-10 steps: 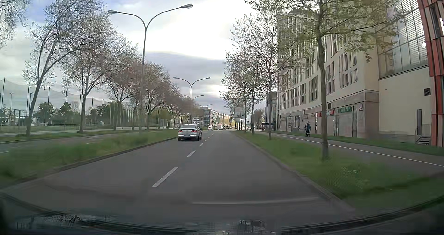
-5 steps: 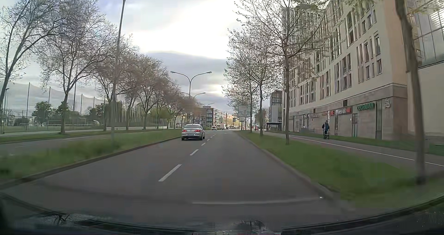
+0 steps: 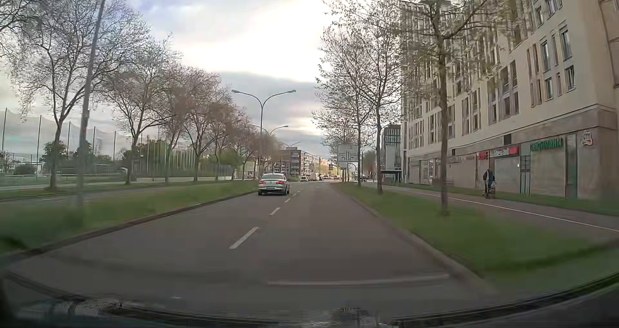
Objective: Follow the waypoints while adhering to traffic rules and regulations
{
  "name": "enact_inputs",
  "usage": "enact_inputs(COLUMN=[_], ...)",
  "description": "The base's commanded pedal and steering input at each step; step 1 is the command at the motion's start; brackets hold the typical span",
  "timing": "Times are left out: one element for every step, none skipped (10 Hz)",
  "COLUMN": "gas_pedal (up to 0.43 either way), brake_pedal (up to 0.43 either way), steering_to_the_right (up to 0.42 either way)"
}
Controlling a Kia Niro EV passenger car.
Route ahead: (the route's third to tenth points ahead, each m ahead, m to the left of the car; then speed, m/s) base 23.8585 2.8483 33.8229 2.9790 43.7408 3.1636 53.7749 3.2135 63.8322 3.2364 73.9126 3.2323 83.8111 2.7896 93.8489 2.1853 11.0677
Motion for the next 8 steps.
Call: enact_inputs(gas_pedal=[0.087, 0.087, 0.087, 0.087, 0.087, 0.087, 0.087, 0.087], brake_pedal=[0.0, 0.0, 0.0, 0.0, 0.0, 0.0, 0.0, 0.0], steering_to_the_right=[-0.003, -0.001, -0.001, -0.001, -0.001, 0.0, 0.0, 0.0])
